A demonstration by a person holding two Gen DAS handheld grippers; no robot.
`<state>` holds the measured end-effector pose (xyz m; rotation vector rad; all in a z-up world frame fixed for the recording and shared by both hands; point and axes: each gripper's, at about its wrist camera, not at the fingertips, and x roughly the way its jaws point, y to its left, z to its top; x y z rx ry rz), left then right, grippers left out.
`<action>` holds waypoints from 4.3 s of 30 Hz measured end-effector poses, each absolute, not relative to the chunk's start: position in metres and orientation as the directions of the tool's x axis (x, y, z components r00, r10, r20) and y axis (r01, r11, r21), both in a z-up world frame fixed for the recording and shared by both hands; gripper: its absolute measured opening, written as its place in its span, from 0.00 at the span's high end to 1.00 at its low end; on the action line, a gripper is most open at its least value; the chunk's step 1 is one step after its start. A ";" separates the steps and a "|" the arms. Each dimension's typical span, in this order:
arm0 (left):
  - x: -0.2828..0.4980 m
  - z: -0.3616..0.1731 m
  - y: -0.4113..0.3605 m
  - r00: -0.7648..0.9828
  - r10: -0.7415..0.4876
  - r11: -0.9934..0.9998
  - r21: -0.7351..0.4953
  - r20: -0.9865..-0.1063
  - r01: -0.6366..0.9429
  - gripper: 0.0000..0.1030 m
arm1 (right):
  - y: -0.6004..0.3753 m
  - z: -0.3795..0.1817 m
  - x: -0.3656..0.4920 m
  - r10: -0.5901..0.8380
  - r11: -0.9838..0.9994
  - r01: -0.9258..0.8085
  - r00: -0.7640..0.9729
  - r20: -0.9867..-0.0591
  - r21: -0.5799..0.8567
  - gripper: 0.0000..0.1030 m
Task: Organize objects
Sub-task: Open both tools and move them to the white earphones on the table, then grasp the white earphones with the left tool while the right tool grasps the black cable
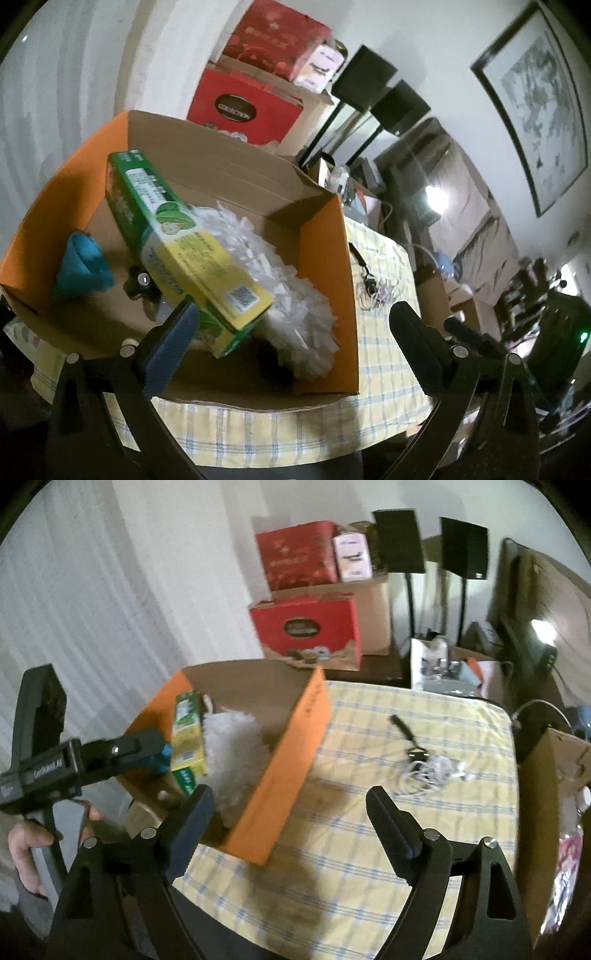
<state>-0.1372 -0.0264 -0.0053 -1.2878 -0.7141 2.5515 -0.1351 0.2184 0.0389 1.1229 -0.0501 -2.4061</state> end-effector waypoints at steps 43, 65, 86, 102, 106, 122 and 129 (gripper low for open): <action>-0.215 -0.008 0.183 -0.525 0.342 -0.934 -0.221 -0.780 -0.280 0.00 | 0.379 0.025 -0.150 -0.232 -0.962 0.052 -0.676 -0.700 0.268 0.15; -0.265 -0.095 0.260 -0.421 0.232 -0.952 -0.114 -0.877 -0.286 0.47 | 0.412 0.000 -0.155 -0.226 -0.956 0.007 -0.652 -0.724 0.292 0.16; -0.240 -0.055 0.247 -0.478 0.301 -0.925 -0.129 -0.825 -0.358 0.98 | 0.405 -0.013 -0.161 -0.233 -0.954 0.002 -0.630 -0.741 0.299 0.16; -0.212 0.038 0.190 -0.542 0.445 -0.888 -0.273 -0.713 -0.371 0.98 | 0.375 -0.014 -0.182 -0.283 -0.949 0.062 -0.607 -0.743 0.310 0.18; -0.205 0.049 0.175 -0.529 0.486 -0.869 -0.320 -0.695 -0.379 0.98 | 0.362 -0.015 -0.195 -0.289 -0.950 0.081 -0.598 -0.747 0.302 0.20; -0.192 0.070 0.149 -0.553 0.507 -0.860 -0.342 -0.661 -0.379 0.98 | 0.302 -0.026 -0.177 -0.411 -0.909 0.312 -0.559 -0.720 0.277 0.31; -0.192 0.068 0.143 -0.549 0.512 -0.858 -0.362 -0.660 -0.364 0.98 | 0.274 -0.037 -0.182 -0.461 -0.883 0.365 -0.549 -0.698 0.296 0.31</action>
